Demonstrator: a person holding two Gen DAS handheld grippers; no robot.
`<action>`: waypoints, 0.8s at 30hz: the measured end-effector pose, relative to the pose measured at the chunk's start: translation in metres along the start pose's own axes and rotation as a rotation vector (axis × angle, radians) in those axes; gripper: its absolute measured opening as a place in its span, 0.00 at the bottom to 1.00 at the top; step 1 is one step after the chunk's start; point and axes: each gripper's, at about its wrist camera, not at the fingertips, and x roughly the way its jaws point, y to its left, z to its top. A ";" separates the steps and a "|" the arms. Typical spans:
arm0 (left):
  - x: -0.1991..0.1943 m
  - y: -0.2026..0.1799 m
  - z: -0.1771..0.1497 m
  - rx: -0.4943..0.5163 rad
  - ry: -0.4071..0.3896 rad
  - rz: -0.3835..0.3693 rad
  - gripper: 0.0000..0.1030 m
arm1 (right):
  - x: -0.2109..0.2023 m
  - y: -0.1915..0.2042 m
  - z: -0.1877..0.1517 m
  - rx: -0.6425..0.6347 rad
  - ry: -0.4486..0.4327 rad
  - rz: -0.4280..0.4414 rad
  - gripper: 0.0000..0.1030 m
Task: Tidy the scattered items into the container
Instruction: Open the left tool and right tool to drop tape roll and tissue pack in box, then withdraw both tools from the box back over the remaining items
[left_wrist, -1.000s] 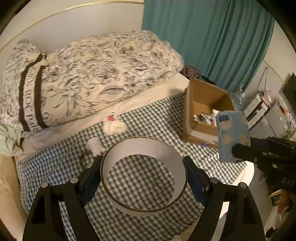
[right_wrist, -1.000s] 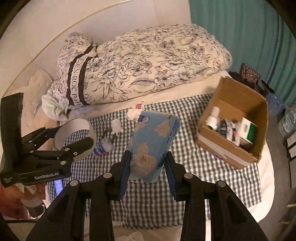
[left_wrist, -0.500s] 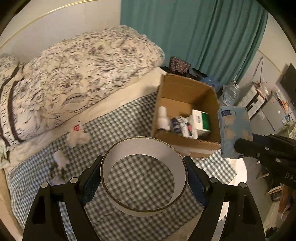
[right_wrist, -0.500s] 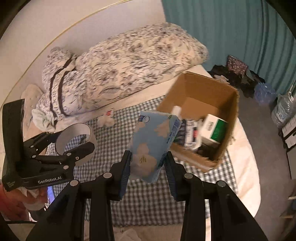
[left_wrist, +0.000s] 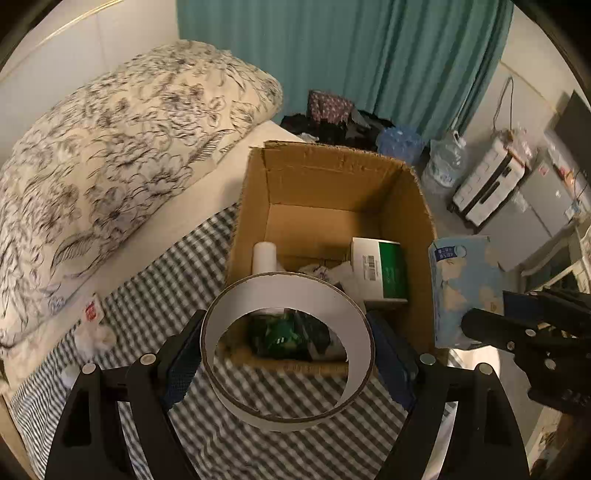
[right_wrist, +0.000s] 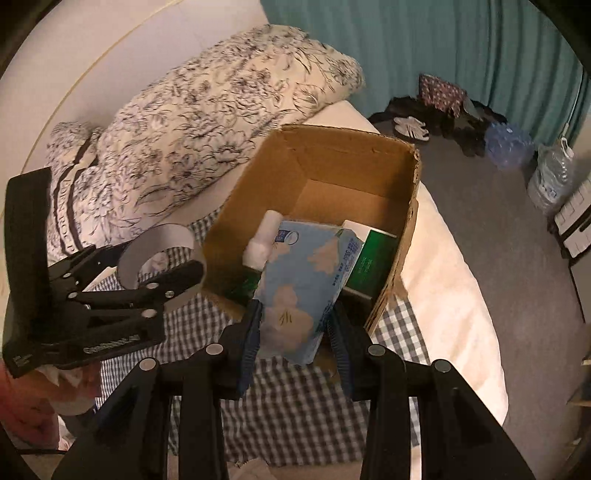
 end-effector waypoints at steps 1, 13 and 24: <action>0.007 -0.003 0.004 0.011 0.006 -0.003 0.83 | 0.004 -0.002 0.005 0.005 0.002 -0.001 0.37; 0.031 -0.003 0.021 0.042 0.065 0.081 0.92 | 0.000 -0.016 0.034 0.095 -0.066 -0.003 0.73; -0.022 0.039 -0.003 -0.076 0.017 0.125 0.93 | -0.019 0.008 0.014 0.044 -0.074 0.002 0.73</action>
